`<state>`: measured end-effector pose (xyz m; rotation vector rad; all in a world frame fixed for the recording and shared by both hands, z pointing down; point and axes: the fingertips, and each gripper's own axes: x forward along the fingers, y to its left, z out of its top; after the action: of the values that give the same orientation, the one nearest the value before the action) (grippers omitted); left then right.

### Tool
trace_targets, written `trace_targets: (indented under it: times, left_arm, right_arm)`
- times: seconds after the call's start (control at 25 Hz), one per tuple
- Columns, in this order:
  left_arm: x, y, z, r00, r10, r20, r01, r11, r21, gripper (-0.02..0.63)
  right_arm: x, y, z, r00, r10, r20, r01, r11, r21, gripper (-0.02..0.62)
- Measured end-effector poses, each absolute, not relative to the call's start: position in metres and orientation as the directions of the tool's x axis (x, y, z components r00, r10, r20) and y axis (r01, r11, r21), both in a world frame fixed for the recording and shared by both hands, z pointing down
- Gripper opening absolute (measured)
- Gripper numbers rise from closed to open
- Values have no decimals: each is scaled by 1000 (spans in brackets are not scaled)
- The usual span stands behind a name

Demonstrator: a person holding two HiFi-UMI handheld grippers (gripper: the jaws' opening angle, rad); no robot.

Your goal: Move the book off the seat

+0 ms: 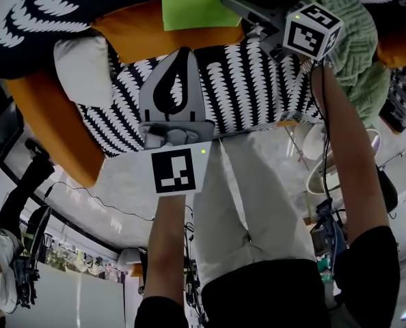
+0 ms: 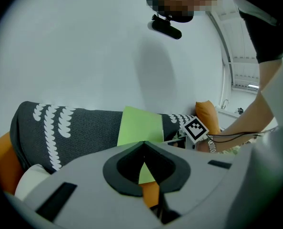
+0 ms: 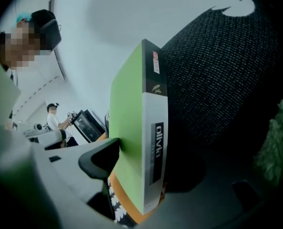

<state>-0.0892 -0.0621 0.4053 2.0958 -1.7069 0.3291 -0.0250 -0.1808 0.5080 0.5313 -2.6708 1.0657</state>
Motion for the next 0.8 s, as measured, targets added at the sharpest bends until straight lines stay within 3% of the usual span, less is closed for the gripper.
trace_targets:
  times: [0.4,0.8]
  left_arm:
    - [-113,-58,403,198,-880,431,-976,-136,172,9]
    - [-129,-47,385,206,-884,420,-974,-145,173,10]
  right_arm:
    - [-52,-179,500,-915,-224,336,-390,706,-591,273]
    - [-78,-145,472,-930,-166,326,-341,718,-607,184]
